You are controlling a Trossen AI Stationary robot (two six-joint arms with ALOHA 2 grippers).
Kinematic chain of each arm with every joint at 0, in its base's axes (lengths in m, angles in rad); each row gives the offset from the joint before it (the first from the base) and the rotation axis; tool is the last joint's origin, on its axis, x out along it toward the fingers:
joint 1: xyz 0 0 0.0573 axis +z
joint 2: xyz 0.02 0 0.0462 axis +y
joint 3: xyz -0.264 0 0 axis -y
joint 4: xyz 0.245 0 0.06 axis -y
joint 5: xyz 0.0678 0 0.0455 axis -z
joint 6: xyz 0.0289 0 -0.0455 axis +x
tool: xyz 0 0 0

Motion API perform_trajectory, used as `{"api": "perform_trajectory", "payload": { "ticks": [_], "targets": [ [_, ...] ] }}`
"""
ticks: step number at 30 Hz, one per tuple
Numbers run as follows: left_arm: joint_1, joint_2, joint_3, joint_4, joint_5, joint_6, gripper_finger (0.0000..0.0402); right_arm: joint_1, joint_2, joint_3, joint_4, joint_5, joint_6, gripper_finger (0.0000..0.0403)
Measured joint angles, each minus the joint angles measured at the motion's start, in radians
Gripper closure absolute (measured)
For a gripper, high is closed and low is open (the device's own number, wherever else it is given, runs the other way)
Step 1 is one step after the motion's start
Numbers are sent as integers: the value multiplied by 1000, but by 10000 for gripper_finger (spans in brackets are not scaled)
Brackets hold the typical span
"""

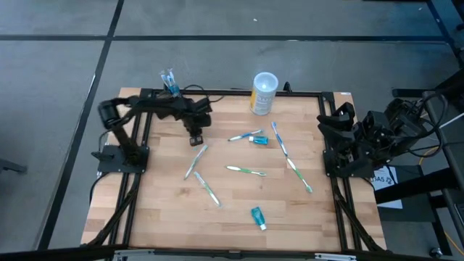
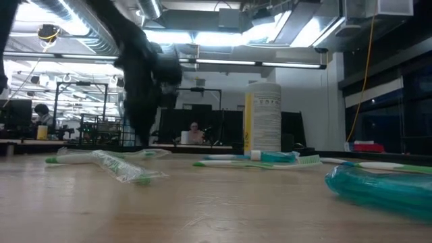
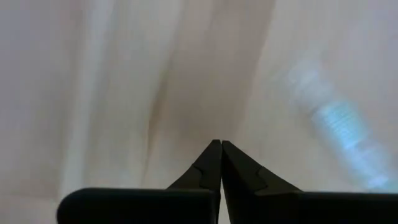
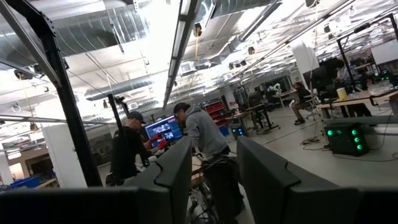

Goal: Pick & Place toothbrushing station
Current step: Put the blue toothbrush into the right section of the black organizer

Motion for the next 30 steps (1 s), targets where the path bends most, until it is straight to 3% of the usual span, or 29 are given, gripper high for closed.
{"api": "perform_trajectory", "payload": {
  "ticks": [4,8,14,20,26,30],
  "targets": [
    [-48,-152,-35,149,83,-53,397,0,0,0,21,9,-34,273],
    [-114,-194,-31,314,44,-55,379,0,0,0,64,15,-85,273],
    [-172,-19,-9,391,108,-131,317,0,-1,0,105,-1,-132,273],
    [-205,162,166,433,87,-112,255,0,-1,0,119,-22,-124,273],
    [-211,313,361,422,61,-33,236,0,-1,0,132,-31,-122,273],
    [-196,391,420,371,59,-2,238,0,1,0,132,-40,-117,273]
  ]
}}
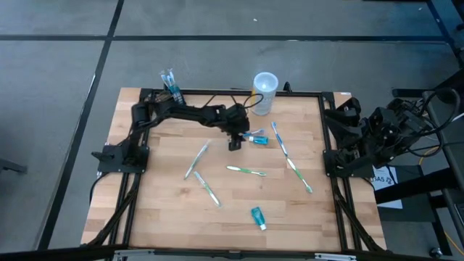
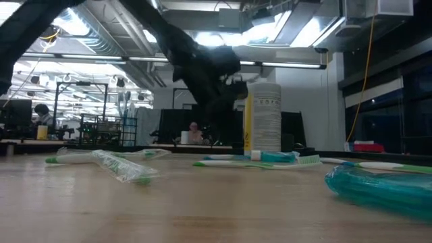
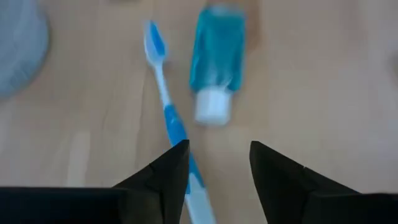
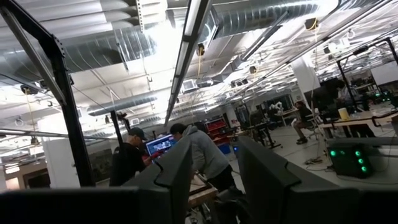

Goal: Pick & Place toothbrushing station
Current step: Put the blue toothbrush into the right section of the black organizer

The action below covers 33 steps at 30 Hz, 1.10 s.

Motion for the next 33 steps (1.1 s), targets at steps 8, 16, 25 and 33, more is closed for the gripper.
{"api": "perform_trajectory", "payload": {
  "ticks": [8,16,25,33],
  "targets": [
    [29,39,14,-8,-16,12,249,0,0,0,7,-14,0,273],
    [37,58,14,10,-23,11,258,10,0,0,7,-14,-8,273],
    [16,69,14,20,-67,-15,278,26,0,0,15,9,-11,273],
    [25,66,20,-71,-62,-31,367,26,0,0,15,10,-11,273]
  ]
}}
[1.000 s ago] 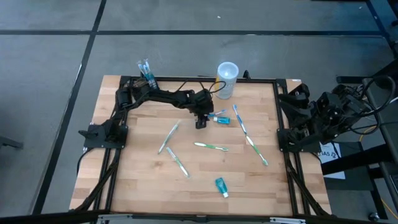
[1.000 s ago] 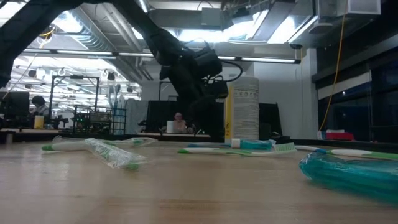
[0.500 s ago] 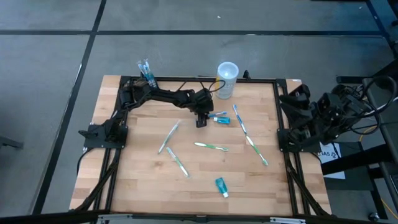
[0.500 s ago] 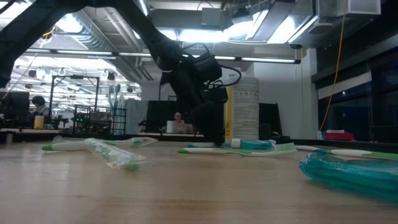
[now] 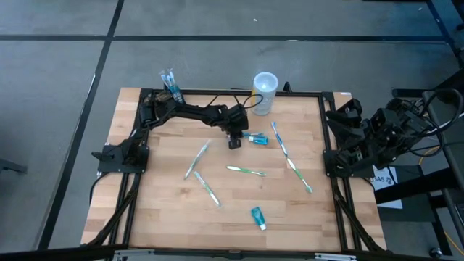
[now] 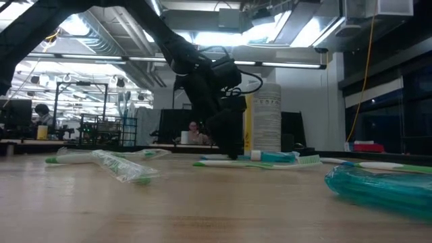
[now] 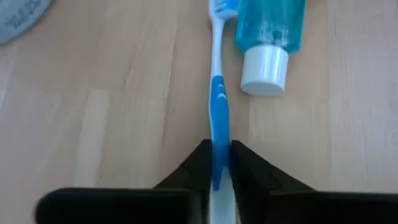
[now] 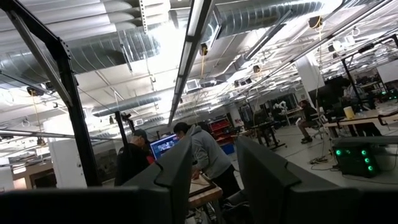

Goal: Pick & Place toothbrushing station
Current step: Put the blue toothbrush into the right section of the black organizer

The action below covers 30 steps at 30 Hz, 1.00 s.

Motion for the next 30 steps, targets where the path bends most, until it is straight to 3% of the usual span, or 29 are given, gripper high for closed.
{"api": "perform_trajectory", "payload": {
  "ticks": [3,10,17,24,30],
  "targets": [
    [10,-5,1,-67,23,-3,390,0,0,0,0,0,0,273],
    [43,-27,-16,-209,24,69,389,0,7,0,0,0,0,273],
    [111,-111,-102,-248,-53,90,381,0,30,0,22,0,1,273],
    [149,-231,-176,-181,-12,65,308,0,35,0,23,0,3,273],
    [96,-236,-176,-64,0,58,237,0,34,0,26,0,-12,273]
  ]
}}
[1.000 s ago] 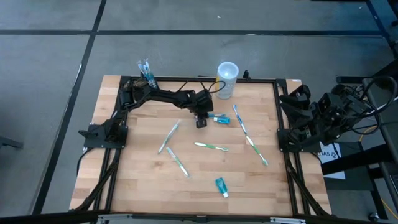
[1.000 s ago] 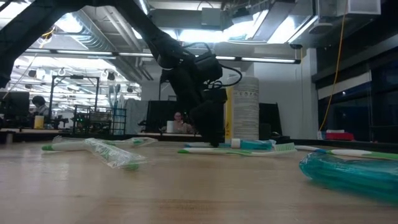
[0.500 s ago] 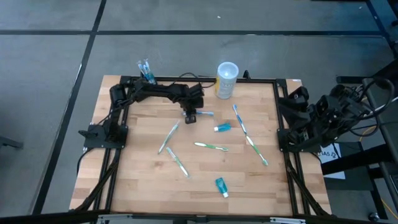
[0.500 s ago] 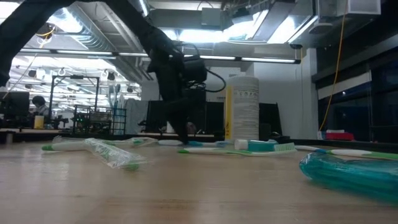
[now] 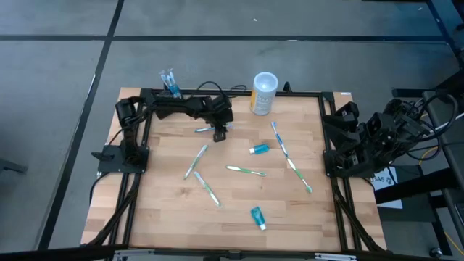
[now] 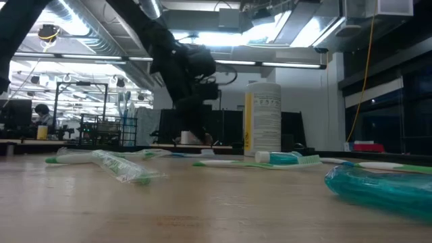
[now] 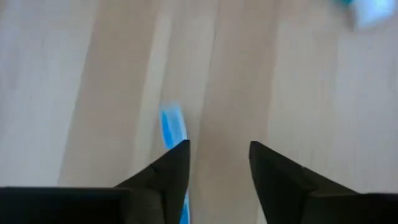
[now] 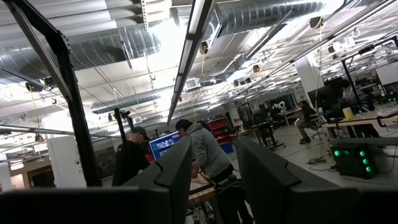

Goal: Pick & Place toothbrushing station
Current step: Put the blue toothbrush into the right section of the black organizer

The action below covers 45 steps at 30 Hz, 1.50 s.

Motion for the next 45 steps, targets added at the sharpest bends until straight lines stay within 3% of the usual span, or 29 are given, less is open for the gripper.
{"api": "perform_trajectory", "payload": {
  "ticks": [8,18,28,32,38,45],
  "targets": [
    [-38,54,2,86,-75,-7,205,0,-1,0,4,0,11,273],
    [-6,72,4,122,-101,-35,236,1,-2,0,4,0,15,273],
    [6,109,5,108,-55,-35,266,1,-2,0,8,1,15,273],
    [-6,109,6,105,-59,-34,294,1,-2,0,11,2,13,273],
    [-8,108,9,86,-34,-61,384,1,-2,0,11,4,11,273],
    [10,55,4,108,-32,-113,389,1,-2,0,12,4,8,273]
  ]
}}
